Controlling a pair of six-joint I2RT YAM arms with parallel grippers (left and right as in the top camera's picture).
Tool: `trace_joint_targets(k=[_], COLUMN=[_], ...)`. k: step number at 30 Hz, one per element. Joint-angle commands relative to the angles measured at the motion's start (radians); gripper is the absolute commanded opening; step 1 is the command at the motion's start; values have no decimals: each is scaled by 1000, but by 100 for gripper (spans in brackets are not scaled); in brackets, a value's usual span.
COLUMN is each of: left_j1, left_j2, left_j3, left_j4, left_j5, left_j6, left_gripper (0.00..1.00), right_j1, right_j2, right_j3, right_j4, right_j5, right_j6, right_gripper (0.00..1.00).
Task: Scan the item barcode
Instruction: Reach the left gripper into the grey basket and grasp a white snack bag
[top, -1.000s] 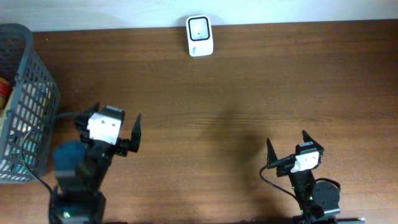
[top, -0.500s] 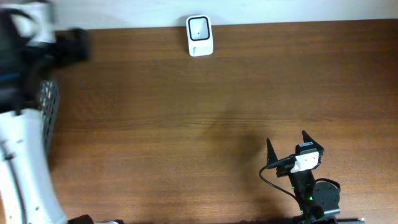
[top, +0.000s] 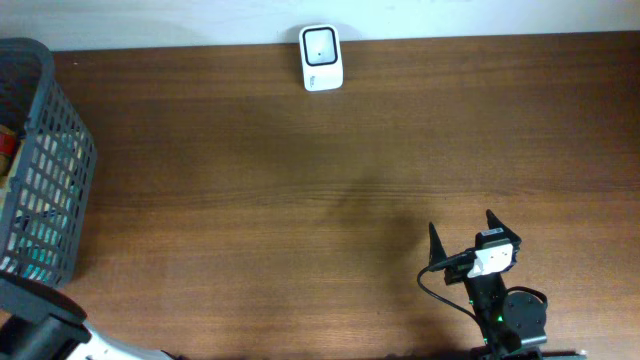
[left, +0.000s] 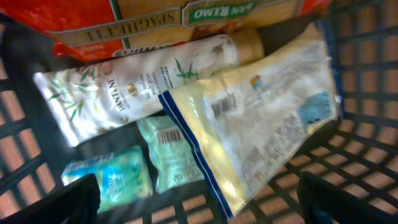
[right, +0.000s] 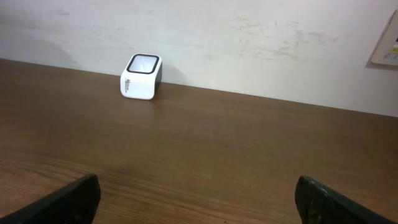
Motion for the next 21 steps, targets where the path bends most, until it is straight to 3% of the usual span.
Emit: trace_joint_targets(k=[1,6,12,13,15,16,21], left_j1=[2,-33,-114,-116,-116,-116,-114], left_j2=[78,96,103,103,103,104,103], left_j3=[-113,-344,-380,-380,-380,-380,-379], left_j4=[108,423,599,611,639,646,644], left_j5=[95,166,165,165,165,166,274], left_j6=[17,17,16,16,16,16,21], left_gripper=[99,99,100,96,70,67,77], right_j1=[-5,-5,-5,-5,-5,-5,-5], right_j2=[-5,-5,-5,-5,-5,-5,-5], right_j3=[-8,-8,-8,-8,-8,-8,-8], right_j4=[-1,-1,-1,-1,-1,-1,0], right_j5=[9,9,9,9,9,9,9], right_j6=[11,11,11,11,11,11,11], right_gripper=[99,99,99,99,99,99,99])
